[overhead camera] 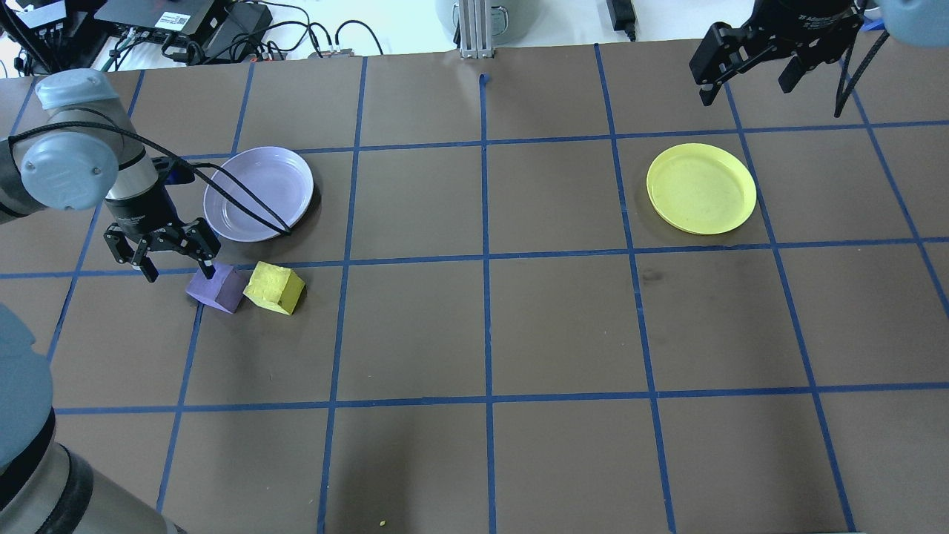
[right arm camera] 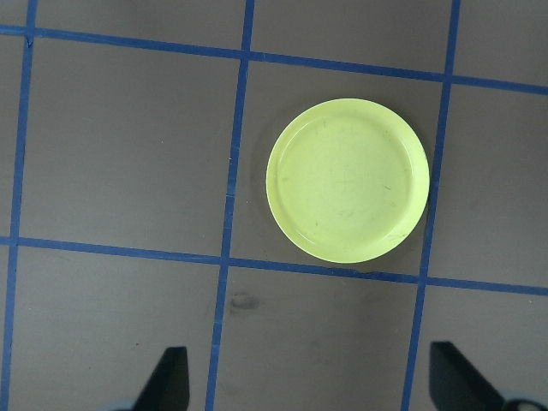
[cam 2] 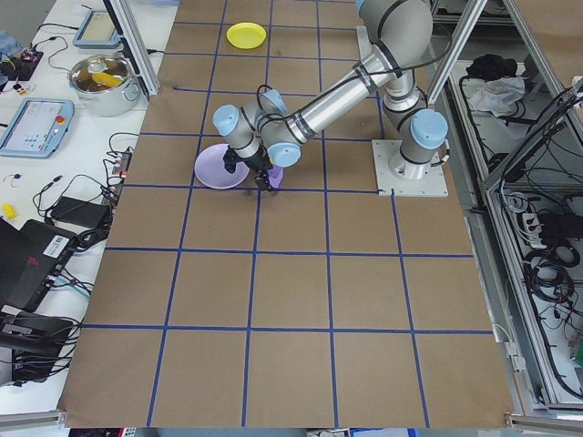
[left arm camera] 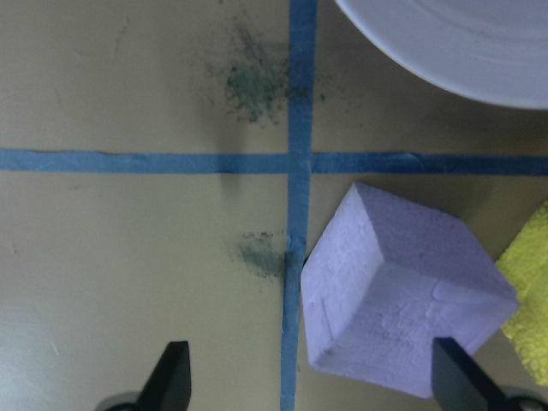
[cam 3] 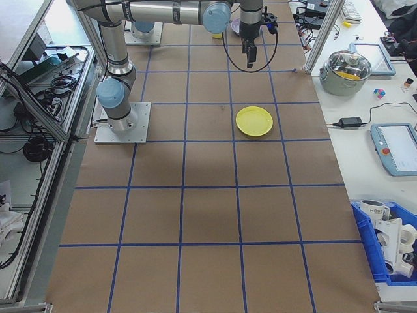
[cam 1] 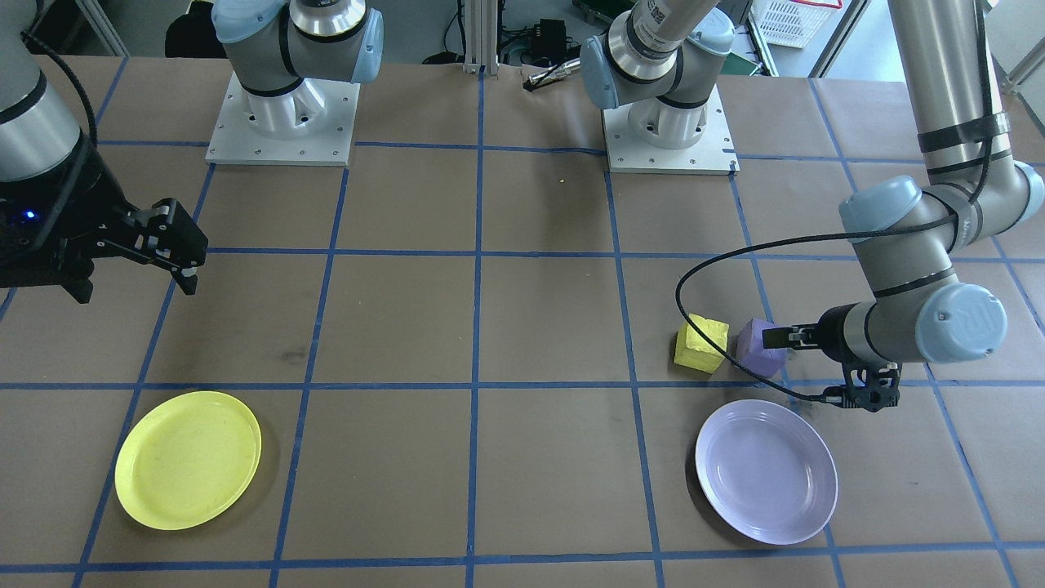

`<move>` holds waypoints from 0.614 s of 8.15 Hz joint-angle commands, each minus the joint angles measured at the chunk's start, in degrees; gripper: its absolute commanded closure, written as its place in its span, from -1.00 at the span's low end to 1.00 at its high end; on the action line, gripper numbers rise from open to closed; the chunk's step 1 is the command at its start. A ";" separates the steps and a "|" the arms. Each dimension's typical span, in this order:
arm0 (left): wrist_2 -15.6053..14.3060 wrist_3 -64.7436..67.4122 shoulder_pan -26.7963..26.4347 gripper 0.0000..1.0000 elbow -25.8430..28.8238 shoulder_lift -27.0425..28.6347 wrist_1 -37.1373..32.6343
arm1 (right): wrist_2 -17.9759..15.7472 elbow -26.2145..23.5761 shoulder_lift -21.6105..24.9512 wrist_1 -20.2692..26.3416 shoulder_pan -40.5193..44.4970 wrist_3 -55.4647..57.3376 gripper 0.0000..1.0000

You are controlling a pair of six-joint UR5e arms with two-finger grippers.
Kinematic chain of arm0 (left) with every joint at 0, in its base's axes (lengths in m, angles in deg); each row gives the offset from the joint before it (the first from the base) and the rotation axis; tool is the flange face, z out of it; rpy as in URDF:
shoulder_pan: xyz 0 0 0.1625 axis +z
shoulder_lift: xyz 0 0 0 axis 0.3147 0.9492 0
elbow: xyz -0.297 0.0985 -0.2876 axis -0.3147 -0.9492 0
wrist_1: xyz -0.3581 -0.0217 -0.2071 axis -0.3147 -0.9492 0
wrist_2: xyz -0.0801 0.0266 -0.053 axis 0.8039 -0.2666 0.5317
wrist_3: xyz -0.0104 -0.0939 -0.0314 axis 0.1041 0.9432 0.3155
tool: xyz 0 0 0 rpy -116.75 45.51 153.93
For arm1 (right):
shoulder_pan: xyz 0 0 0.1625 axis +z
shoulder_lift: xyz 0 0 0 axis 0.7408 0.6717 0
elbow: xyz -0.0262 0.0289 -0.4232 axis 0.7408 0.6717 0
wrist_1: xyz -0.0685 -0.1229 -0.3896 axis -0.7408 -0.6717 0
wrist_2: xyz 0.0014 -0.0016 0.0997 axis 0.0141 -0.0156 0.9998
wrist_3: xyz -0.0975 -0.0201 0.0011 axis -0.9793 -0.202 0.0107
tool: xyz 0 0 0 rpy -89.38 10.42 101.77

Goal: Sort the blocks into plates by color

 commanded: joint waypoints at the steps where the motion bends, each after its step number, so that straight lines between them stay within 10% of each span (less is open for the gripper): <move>1: -0.11 -1.09 -0.14 -1.00 5.83 -0.46 -7.07 | -0.01 -0.09 -0.03 0.09 0.00 -0.04 -1.00; 5: -0.11 -10.81 -3.21 -0.91 5.49 -3.35 -5.68 | 0.08 -0.09 0.06 0.09 0.00 -0.04 -1.00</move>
